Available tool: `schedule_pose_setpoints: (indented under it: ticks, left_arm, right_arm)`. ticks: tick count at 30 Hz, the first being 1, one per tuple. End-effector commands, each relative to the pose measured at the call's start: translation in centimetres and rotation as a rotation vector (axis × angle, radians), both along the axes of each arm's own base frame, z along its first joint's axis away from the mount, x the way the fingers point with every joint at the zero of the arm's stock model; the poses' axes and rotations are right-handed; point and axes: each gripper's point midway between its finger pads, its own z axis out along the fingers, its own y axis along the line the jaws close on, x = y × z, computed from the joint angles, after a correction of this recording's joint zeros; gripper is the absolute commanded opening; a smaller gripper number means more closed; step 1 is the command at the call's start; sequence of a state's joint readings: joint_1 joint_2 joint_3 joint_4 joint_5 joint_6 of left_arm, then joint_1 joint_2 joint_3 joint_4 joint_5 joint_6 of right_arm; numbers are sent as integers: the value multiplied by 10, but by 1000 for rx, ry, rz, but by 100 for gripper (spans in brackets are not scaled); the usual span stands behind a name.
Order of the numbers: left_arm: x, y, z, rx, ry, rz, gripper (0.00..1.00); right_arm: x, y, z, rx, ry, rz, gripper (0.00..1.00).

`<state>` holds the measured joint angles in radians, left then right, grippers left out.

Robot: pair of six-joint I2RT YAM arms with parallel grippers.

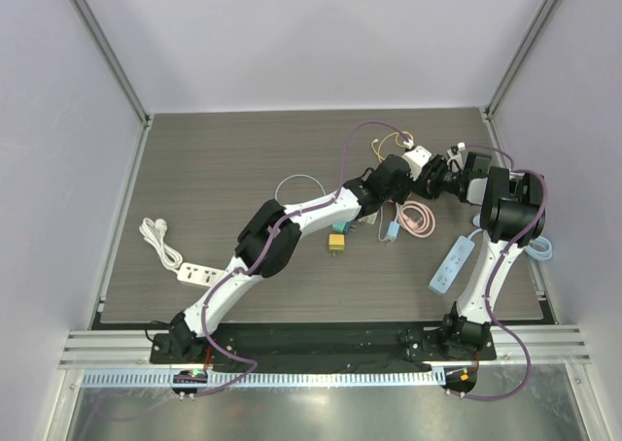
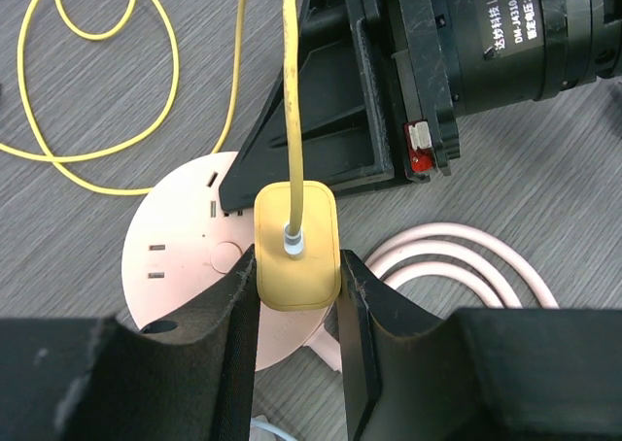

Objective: Pull the plug off the socket

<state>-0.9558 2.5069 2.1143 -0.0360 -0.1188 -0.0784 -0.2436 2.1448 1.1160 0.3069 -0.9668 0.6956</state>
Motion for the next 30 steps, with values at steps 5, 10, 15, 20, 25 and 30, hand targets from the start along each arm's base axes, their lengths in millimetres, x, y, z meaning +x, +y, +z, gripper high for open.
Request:
schedule_pose_setpoints:
  ticks: [5,10,15,20,25,30]
  left_arm:
    - [20,-6,145,-367,-149,106,0]
    - [32,9,152,-516,-33,155,0]
    - [36,16,151,-534,-15,175,0]
    - [39,29,159,-592,3,198,0]
    - [39,27,164,-524,-27,172,0]
    - [37,29,172,-505,-56,164,0]
  right_arm:
    - [-11,0,-25,-67,77,-14,1]
    - [-11,-6,-28,-122,78,-24,1]
    - [-11,-9,-29,-150,74,-37,1]
    - [-11,-12,-33,-171,88,-44,1]
    - [-11,-16,-36,-203,101,-56,1]
    - [-11,-19,-39,-227,114,-63,1]
